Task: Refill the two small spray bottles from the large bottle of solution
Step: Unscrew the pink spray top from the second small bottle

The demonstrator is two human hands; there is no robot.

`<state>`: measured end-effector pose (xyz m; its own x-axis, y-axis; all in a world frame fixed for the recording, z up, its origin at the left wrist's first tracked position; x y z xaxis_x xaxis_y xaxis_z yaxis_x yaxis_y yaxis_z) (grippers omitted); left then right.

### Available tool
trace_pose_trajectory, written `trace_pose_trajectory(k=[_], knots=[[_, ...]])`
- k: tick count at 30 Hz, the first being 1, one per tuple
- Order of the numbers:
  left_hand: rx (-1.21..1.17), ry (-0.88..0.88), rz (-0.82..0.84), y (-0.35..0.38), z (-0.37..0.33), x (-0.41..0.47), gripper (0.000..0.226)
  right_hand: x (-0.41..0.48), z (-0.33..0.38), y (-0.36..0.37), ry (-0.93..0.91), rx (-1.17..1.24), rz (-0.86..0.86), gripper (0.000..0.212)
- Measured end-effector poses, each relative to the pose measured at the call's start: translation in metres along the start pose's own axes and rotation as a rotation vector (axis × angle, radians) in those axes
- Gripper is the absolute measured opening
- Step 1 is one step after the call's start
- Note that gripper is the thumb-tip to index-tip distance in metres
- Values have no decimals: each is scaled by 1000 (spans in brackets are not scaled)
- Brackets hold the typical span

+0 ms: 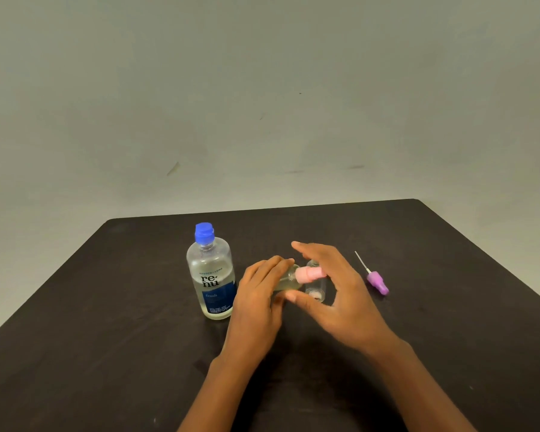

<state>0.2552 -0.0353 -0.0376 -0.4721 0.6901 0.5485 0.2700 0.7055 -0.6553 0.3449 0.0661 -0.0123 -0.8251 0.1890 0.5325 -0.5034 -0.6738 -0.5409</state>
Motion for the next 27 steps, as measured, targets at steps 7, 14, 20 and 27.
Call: trace_pose_trajectory(k=[7,14,20,27], knots=[[47,25,-3,1,-5,0,50,-5,-7,-10,45,-98,-149,15],[67,15,-36,0,-1,-1,49,-2,-1,-3,-56,-75,-23,34],[75,25,-8,3,-5,0,51,-5,-8,-9,42,-130,-128,33],[69,12,-30,3,-3,-1,49,-4,-6,-7,-8,-114,-55,27]])
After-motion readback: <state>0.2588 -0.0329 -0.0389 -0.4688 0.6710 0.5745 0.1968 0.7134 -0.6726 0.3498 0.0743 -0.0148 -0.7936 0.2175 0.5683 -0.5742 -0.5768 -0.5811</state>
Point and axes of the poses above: each hand's wrist, its own x-axis towards the middle knuckle, its own y-axis out of the palm, z = x × y, the point moved 7 cm from there along x, towards the middle knuckle, and after that the axes turned 9 degrees about z, right-handed, at the moved point
